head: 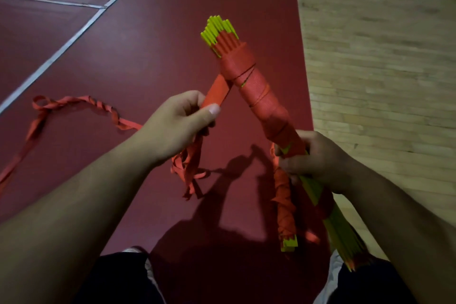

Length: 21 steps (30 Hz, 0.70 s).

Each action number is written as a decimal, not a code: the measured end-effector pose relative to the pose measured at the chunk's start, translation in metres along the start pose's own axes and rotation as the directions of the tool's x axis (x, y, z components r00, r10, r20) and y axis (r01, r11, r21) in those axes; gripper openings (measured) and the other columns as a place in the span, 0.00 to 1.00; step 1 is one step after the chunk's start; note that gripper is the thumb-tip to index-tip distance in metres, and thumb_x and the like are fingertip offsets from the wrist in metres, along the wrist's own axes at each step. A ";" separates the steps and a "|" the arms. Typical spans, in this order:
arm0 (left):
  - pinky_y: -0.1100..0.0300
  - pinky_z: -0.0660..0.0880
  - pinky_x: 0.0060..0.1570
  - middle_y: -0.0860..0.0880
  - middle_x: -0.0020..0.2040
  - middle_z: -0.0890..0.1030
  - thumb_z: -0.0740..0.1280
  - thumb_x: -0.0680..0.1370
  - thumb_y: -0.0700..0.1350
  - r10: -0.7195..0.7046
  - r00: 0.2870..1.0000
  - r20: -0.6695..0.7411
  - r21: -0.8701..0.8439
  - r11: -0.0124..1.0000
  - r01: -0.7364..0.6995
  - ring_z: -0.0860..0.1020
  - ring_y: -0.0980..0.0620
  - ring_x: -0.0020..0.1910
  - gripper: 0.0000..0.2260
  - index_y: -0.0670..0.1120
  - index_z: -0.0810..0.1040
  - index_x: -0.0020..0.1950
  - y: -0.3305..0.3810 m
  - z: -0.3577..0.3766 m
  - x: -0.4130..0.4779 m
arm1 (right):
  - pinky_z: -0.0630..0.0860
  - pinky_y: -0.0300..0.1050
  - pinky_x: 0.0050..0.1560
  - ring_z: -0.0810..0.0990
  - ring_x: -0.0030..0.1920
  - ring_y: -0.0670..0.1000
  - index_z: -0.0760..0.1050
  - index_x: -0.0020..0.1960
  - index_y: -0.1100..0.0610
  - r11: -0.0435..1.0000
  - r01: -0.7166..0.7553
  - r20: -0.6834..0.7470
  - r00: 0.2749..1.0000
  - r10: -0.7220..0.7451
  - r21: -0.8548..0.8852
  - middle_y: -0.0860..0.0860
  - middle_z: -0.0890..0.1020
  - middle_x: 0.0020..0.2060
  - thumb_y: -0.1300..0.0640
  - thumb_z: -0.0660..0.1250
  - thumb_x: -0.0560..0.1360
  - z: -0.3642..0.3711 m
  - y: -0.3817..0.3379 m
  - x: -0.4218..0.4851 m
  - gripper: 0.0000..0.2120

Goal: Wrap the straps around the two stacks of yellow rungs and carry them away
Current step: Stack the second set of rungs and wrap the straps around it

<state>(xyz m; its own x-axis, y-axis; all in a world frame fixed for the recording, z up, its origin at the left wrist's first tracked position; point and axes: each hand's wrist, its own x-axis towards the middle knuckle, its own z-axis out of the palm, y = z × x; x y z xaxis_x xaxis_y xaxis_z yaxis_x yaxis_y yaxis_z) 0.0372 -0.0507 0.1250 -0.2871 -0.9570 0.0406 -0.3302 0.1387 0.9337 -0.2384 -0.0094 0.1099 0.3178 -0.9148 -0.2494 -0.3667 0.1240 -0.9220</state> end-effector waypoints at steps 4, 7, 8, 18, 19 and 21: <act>0.42 0.79 0.43 0.46 0.42 0.85 0.69 0.77 0.52 -0.028 1.000 0.000 -0.006 1.000 0.028 0.82 0.50 0.32 0.17 0.38 0.75 0.51 0.007 0.019 0.000 | 0.77 0.58 0.41 0.77 0.34 0.51 0.79 0.47 0.59 0.971 -0.008 -0.151 0.988 -0.029 -0.239 0.61 0.81 0.38 0.47 0.75 0.62 0.011 -0.004 0.003 0.20; 0.43 0.79 0.38 0.49 0.40 0.85 0.59 0.85 0.44 -0.080 0.996 0.038 0.014 0.997 0.079 0.75 0.53 0.25 0.08 0.39 0.70 0.57 0.006 0.028 -0.002 | 0.77 0.55 0.44 0.80 0.40 0.56 0.79 0.49 0.57 0.955 -0.034 -0.208 0.978 -0.029 -0.294 0.59 0.82 0.41 0.49 0.79 0.66 0.019 -0.006 0.003 0.18; 0.48 0.77 0.35 0.50 0.37 0.84 0.59 0.85 0.43 -0.076 0.996 0.038 0.037 0.997 0.074 0.73 0.54 0.25 0.06 0.41 0.71 0.55 0.004 0.030 -0.002 | 0.77 0.53 0.45 0.81 0.42 0.56 0.79 0.50 0.55 0.947 -0.054 -0.221 0.975 -0.018 -0.317 0.56 0.82 0.41 0.49 0.79 0.67 0.023 -0.006 0.003 0.17; 0.57 0.59 0.33 0.48 0.32 0.71 0.65 0.71 0.71 -0.567 0.821 -0.069 -0.417 0.764 0.492 0.64 0.51 0.25 0.26 0.46 0.75 0.42 0.027 0.046 -0.006 | 0.69 0.47 0.42 0.77 0.51 0.57 0.68 0.63 0.51 0.676 -0.076 -0.246 0.956 -0.160 -0.733 0.51 0.75 0.52 0.44 0.70 0.74 0.044 -0.006 0.001 0.22; 0.58 0.58 0.32 0.49 0.29 0.70 0.66 0.70 0.71 -0.592 0.800 -0.095 -0.443 0.745 0.499 0.63 0.51 0.24 0.27 0.47 0.73 0.39 0.028 0.046 -0.005 | 0.71 0.47 0.42 0.78 0.51 0.57 0.70 0.64 0.51 0.643 -0.049 -0.235 0.950 -0.207 -0.765 0.52 0.75 0.52 0.44 0.72 0.73 0.045 -0.007 0.000 0.24; 0.58 0.58 0.32 0.51 0.24 0.67 0.68 0.71 0.69 -0.583 0.798 -0.151 -0.492 0.745 0.451 0.62 0.51 0.23 0.25 0.48 0.70 0.35 0.030 0.046 -0.004 | 0.72 0.47 0.40 0.79 0.47 0.56 0.73 0.62 0.49 0.643 -0.015 -0.256 0.925 -0.282 -0.766 0.50 0.77 0.49 0.44 0.74 0.70 0.047 -0.008 0.000 0.23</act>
<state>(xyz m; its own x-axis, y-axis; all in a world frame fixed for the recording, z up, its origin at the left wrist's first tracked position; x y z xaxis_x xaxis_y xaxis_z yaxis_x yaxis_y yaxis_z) -0.0131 -0.0314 0.1367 0.0994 -0.8832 -0.4584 0.0674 -0.4536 0.8886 -0.1945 0.0079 0.1031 0.1738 -0.9791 0.1053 -0.9101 -0.2005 -0.3626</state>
